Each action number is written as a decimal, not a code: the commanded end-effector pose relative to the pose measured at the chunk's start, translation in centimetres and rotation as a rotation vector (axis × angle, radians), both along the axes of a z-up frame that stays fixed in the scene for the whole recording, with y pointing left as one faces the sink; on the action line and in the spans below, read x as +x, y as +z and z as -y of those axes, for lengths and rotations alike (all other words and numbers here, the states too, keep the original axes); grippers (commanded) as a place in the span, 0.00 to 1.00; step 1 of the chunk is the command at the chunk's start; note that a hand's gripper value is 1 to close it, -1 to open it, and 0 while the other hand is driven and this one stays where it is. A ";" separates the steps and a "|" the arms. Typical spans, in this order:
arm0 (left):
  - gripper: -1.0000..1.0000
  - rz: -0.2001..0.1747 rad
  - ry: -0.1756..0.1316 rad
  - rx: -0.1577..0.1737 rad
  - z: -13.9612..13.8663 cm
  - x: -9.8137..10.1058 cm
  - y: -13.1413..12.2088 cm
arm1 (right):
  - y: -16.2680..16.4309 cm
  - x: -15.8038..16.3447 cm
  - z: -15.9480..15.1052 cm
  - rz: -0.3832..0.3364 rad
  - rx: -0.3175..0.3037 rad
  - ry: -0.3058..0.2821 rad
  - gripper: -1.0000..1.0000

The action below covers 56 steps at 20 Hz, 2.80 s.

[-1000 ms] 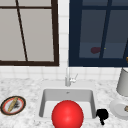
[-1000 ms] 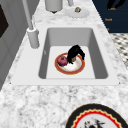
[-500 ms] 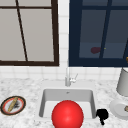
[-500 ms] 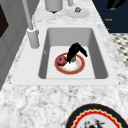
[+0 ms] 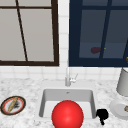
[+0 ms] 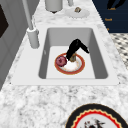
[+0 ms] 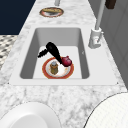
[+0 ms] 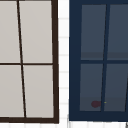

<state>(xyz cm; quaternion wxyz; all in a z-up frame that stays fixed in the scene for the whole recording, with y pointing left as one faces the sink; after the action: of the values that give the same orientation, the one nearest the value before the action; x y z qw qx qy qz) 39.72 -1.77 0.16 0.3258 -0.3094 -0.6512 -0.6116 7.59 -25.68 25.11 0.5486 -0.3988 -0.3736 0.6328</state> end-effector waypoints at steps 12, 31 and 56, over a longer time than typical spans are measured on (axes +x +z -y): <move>0.00 0.024 -0.014 -0.059 -2.0 -0.1 2.2 | 0.0 0.0 0.0 0.000 0.000 0.000 0.50; 0.00 0.016 -0.009 -0.033 -5.0 4.2 2.1 | 0.0 0.0 0.0 0.000 0.000 0.000 0.50; 0.00 0.052 -0.012 -0.046 -15.1 3.7 8.4 | 0.0 0.0 0.0 0.000 0.000 0.000 0.50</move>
<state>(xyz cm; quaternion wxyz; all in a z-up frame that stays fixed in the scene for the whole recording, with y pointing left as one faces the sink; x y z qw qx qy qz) 43.51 11.34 7.20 0.3138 -0.3184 -0.6624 -0.6011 7.59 -25.68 25.11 0.5486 -0.3988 -0.3736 0.6328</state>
